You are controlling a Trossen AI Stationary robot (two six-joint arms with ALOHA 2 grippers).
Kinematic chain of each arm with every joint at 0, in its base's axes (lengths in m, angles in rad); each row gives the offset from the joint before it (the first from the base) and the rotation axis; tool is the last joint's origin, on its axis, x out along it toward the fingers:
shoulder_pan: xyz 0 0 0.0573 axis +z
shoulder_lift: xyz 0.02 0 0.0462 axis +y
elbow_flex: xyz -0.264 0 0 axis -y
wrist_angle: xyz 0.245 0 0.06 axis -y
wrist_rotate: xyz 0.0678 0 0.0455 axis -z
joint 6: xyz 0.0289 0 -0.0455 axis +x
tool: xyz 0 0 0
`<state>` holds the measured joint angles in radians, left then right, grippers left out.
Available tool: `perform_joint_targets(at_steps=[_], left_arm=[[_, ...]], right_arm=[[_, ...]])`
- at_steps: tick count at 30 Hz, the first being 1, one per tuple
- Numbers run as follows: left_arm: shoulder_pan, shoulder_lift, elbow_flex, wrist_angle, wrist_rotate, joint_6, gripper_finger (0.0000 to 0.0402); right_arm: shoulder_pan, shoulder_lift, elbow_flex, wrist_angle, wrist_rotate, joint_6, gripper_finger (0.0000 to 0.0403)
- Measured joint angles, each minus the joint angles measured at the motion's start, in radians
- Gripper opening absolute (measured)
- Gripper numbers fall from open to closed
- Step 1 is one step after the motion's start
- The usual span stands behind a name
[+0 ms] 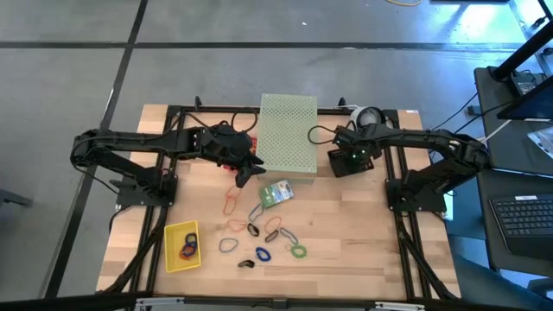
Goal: Pick & Place Office Desk Supplies
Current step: Put the green spring rubber band into the yellow bin
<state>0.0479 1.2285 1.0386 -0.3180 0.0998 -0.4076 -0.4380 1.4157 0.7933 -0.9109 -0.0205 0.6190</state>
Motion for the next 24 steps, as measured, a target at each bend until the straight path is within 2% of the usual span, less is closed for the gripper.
perform_joint_targets(at_steps=[8,15,21,24], left_arm=[[0.000,0.000,0.000,0.000,0.000,0.000,0.0161],[0.000,0.000,0.000,0.000,0.000,0.001,0.0161],[0.000,0.000,0.000,-0.002,0.043,0.027,0.0161],[0.000,-0.001,0.000,-0.029,0.046,0.051,0.0161]], right_arm=[[0.024,-0.057,0.040,0.036,0.004,0.003,0.0106],[0.044,-0.145,0.078,-0.066,0.023,-0.014,0.0094],[0.126,-0.214,0.078,-0.089,-0.094,0.021,0.0080],[0.218,-0.264,0.078,-0.057,-0.120,0.086,0.0074]])
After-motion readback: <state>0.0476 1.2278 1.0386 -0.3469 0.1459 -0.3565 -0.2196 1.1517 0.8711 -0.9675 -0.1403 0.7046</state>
